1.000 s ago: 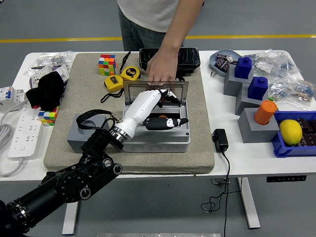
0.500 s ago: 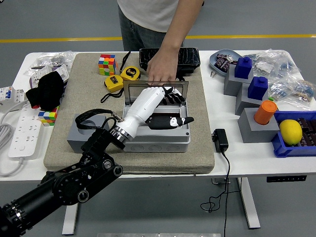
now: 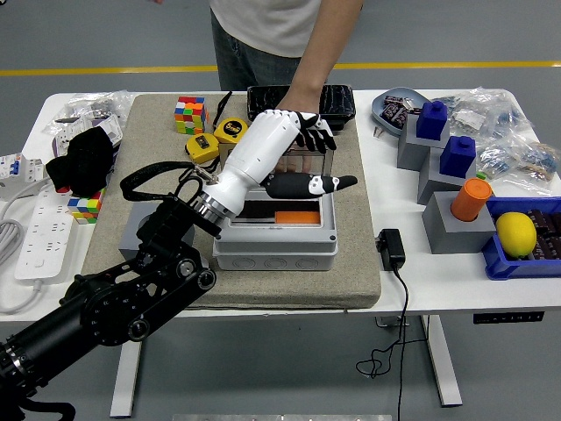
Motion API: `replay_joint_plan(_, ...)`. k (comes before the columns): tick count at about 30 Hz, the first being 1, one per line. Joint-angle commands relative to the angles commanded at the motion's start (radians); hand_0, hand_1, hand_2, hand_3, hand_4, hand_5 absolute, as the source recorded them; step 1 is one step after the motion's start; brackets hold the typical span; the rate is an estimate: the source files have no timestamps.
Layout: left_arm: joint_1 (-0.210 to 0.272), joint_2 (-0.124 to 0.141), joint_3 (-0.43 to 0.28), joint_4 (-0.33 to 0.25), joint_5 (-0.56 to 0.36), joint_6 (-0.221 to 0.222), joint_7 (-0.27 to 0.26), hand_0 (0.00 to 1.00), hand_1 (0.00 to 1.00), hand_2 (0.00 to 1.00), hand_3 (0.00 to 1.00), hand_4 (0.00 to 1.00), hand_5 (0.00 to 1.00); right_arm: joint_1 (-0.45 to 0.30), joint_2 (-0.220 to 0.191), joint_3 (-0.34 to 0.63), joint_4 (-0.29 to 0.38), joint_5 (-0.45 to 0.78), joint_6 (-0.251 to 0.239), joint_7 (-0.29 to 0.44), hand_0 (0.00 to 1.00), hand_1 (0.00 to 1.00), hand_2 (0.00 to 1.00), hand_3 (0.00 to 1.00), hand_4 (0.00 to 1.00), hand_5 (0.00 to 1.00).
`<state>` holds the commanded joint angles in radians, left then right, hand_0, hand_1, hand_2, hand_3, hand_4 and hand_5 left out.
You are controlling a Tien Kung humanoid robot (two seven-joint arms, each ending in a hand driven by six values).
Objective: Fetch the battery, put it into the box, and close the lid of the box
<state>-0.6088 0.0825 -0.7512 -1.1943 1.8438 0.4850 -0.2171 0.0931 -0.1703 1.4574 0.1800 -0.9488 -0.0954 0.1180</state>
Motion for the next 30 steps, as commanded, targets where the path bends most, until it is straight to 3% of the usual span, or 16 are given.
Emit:
replay_joint_plan(4, -0.010, 0.007, -0.037, -0.008, 0.060, -0.037, 0.058, 0.365, 0.562, 0.548, 0.540, 0.998, 0.710, -0.001, 0.000, 0.005, 0.000, -0.003, -0.001, -0.001, 0.915, 0.884, 0.828, 0.844, 0.998, 0.998)
replay_joint_plan(5, -0.011, 0.008, -0.045, -0.011, 0.076, -0.046, 0.074, 0.769, 0.852, 0.793, 0.756, 0.998, 0.926, -0.001, 0.000, 0.006, 0.000, -0.004, -0.001, -0.002, 0.914, 0.884, 0.828, 0.844, 0.998, 0.998)
replay_joint_plan(10, -0.017, 0.009, -0.075, -0.040, 0.205, -0.126, 0.227, 0.769, 0.852, 0.793, 0.756, 0.998, 0.926, 0.001, 0.001, 0.006, 0.000, -0.004, -0.001, -0.001, 0.914, 0.884, 0.828, 0.844, 0.998, 0.998)
replay_joint_plan(11, -0.019, 0.010, -0.080, -0.045, 0.231, -0.148, 0.258, 0.998, 0.998, 0.948, 0.902, 0.998, 0.998, 0.001, 0.001, 0.006, 0.000, -0.003, -0.001, -0.001, 0.914, 0.884, 0.828, 0.844, 0.998, 0.998)
replay_joint_plan(14, -0.025, 0.015, -0.089, -0.049, 0.307, -0.219, 0.367, 0.998, 0.998, 0.948, 0.902, 0.998, 0.998, 0.002, 0.001, 0.007, 0.000, -0.003, -0.002, 0.000, 0.914, 0.884, 0.828, 0.844, 0.998, 0.998)
replay_joint_plan(16, -0.029, 0.020, -0.090, -0.050, 0.338, -0.264, 0.418, 0.998, 0.998, 0.948, 0.902, 0.998, 0.998, 0.003, 0.001, 0.009, 0.000, -0.005, -0.002, 0.000, 0.914, 0.884, 0.828, 0.844, 0.998, 0.998)
replay_joint_plan(17, -0.032, 0.023, -0.091, -0.052, 0.353, -0.290, 0.441, 0.998, 0.998, 0.998, 0.966, 0.998, 0.998, 0.002, 0.001, 0.010, 0.000, -0.005, -0.003, 0.000, 0.914, 0.884, 0.828, 0.844, 0.998, 0.998)
replay_joint_plan(21, -0.045, 0.037, -0.084, -0.061, 0.388, -0.410, 0.531, 0.998, 0.998, 0.998, 0.966, 0.998, 0.998, 0.002, 0.000, 0.013, 0.000, -0.008, -0.004, 0.000, 0.914, 0.884, 0.828, 0.844, 0.998, 0.998)
replay_joint_plan(24, -0.055, 0.051, -0.065, -0.064, 0.389, -0.472, 0.568, 0.998, 0.998, 0.991, 0.937, 0.998, 0.998, 0.003, -0.001, 0.015, 0.000, -0.009, -0.004, 0.000, 0.913, 0.885, 0.828, 0.845, 0.998, 0.998)
replay_joint_plan(28, -0.068, 0.077, -0.029, -0.083, 0.394, -0.512, 0.586, 0.998, 0.998, 0.991, 0.937, 0.998, 0.998, 0.003, -0.003, 0.018, 0.000, -0.013, -0.005, -0.001, 0.913, 0.885, 0.828, 0.845, 0.998, 0.998)
replay_joint_plan(30, -0.077, 0.092, -0.007, -0.094, 0.391, -0.526, 0.592, 0.998, 0.998, 0.942, 0.891, 0.998, 0.998, 0.003, -0.005, 0.019, 0.000, -0.015, -0.005, -0.001, 0.913, 0.885, 0.828, 0.845, 0.998, 0.998)
